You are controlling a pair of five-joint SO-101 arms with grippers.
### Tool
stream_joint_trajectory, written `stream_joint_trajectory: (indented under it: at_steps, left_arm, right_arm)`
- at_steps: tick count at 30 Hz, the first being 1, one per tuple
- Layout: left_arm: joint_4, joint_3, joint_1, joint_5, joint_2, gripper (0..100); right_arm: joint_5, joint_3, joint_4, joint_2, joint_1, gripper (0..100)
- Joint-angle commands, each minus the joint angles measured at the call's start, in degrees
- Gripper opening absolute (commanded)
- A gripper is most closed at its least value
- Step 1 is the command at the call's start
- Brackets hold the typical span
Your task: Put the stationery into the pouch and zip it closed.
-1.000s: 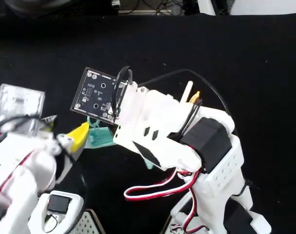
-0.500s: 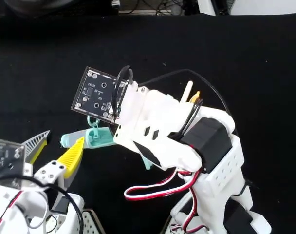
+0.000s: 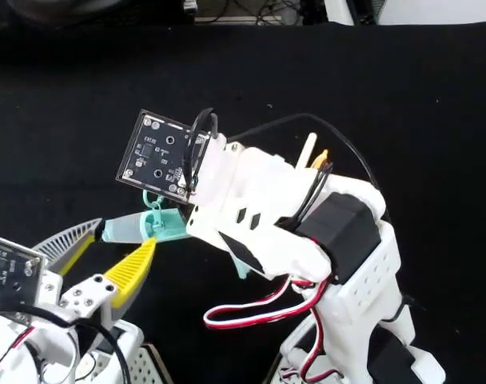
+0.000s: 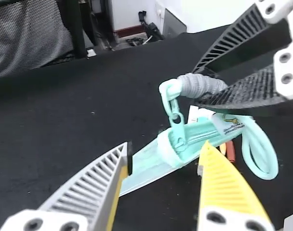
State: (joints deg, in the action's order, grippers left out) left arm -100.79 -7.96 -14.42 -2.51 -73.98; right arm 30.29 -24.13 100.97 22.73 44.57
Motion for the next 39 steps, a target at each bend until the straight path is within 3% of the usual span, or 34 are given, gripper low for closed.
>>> stream_joint_trajectory:
  at_steps: [1, 7, 28, 33, 39]
  left_arm:
    - [0.0, -1.4, 0.0, 0.3, 0.1, 25]
    - [0.1, -4.4, 5.1, -2.7, 0.1, 25]
    - [3.4, -9.3, 5.1, -2.5, -0.2, 24]
    - [3.3, -9.3, 5.1, -2.4, -0.5, 9]
    - [3.3, -9.3, 5.1, -2.4, -0.5, 7]
  right_arm:
    - [0.0, 0.0, -0.2, 1.1, 0.3, 1.2]
    - [-0.2, 0.0, -0.1, 1.2, 0.3, 1.2]
    - [0.2, 2.7, -0.3, 1.6, 0.5, 1.2]
    - [0.2, 2.4, -0.2, 1.6, 0.4, 1.2]
    - [0.2, 2.3, -0.2, 1.7, 0.4, 1.2]
